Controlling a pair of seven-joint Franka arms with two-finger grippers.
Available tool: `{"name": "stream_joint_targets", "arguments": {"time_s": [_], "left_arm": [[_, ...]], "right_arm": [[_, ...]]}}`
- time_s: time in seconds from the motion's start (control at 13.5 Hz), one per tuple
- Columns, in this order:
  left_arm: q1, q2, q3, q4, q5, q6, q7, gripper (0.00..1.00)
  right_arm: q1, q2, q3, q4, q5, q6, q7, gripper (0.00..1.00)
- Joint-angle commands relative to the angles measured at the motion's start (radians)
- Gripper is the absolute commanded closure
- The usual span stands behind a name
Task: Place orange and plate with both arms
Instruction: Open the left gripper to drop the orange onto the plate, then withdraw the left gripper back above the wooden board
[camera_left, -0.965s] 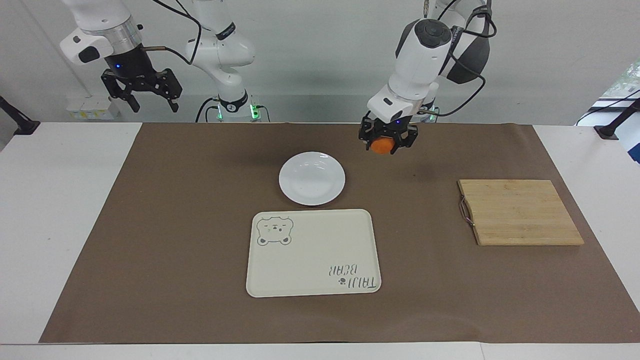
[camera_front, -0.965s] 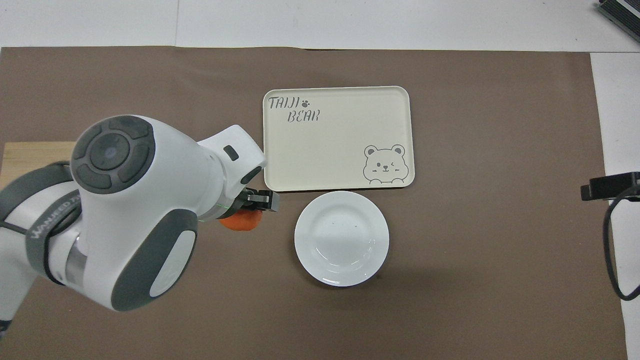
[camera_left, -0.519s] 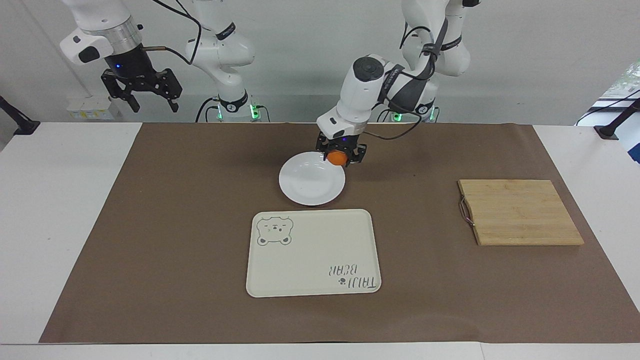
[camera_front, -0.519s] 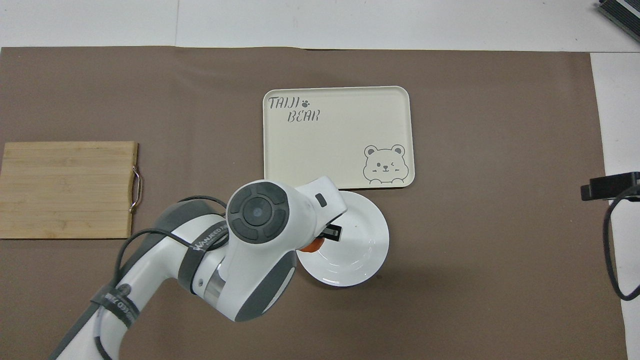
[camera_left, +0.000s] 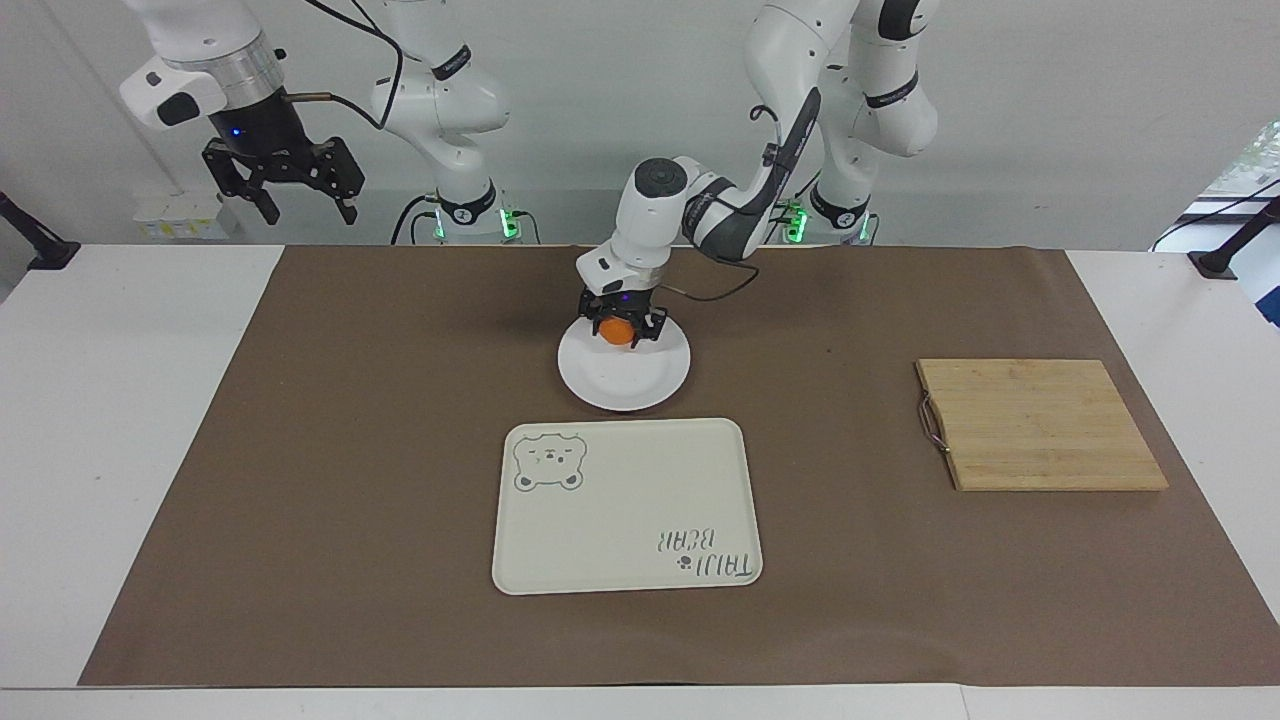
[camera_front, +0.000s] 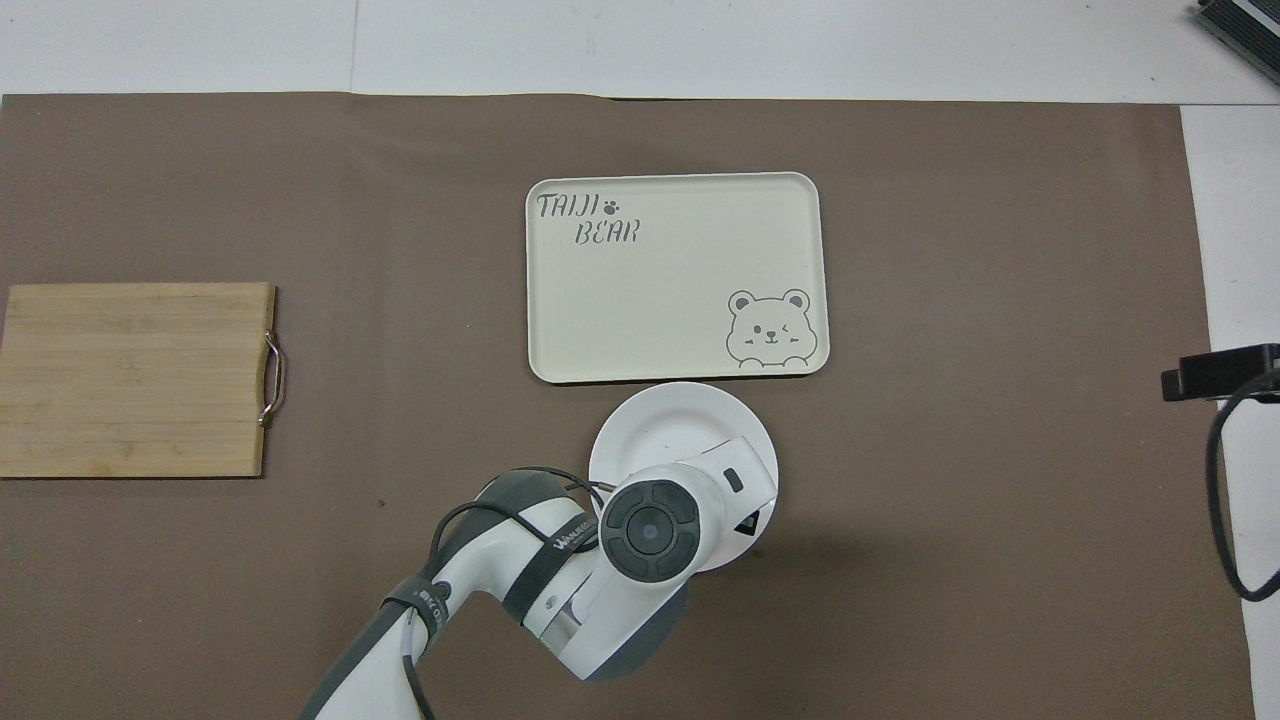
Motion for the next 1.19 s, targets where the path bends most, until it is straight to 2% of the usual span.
{"name": "stream_joint_targets", "arguments": {"time_s": [0.0, 0.15, 0.37, 0.59, 0.82, 1.11], "left_arm": [[0.004, 0.0, 0.022, 0.004, -0.015, 0.022, -0.002, 0.0], [0.053, -0.037, 0.025, 0.022, -0.013, -0.045, 0.004, 0.0], [0.133, -0.086, 0.028, 0.109, -0.007, -0.222, 0.008, 0.0], [0.211, -0.101, 0.029, 0.198, -0.001, -0.351, 0.008, 0.0], [0.329, -0.118, 0.029, 0.257, -0.003, -0.42, 0.014, 0.0], [0.453, -0.195, 0.032, 0.261, -0.003, -0.498, 0.093, 0.0]], "right_arm": [[-0.006, 0.011, 0.004, 0.016, -0.008, -0.004, -0.025, 0.0], [-0.006, 0.011, 0.004, 0.016, -0.008, -0.004, -0.025, 0.0], [-0.007, 0.011, 0.004, 0.016, -0.008, -0.004, -0.025, 0.0], [-0.006, 0.011, 0.004, 0.016, -0.008, -0.004, -0.025, 0.0], [-0.006, 0.011, 0.004, 0.016, -0.008, -0.004, -0.025, 0.0], [-0.007, 0.011, 0.004, 0.016, -0.008, -0.004, -0.025, 0.0]]}}
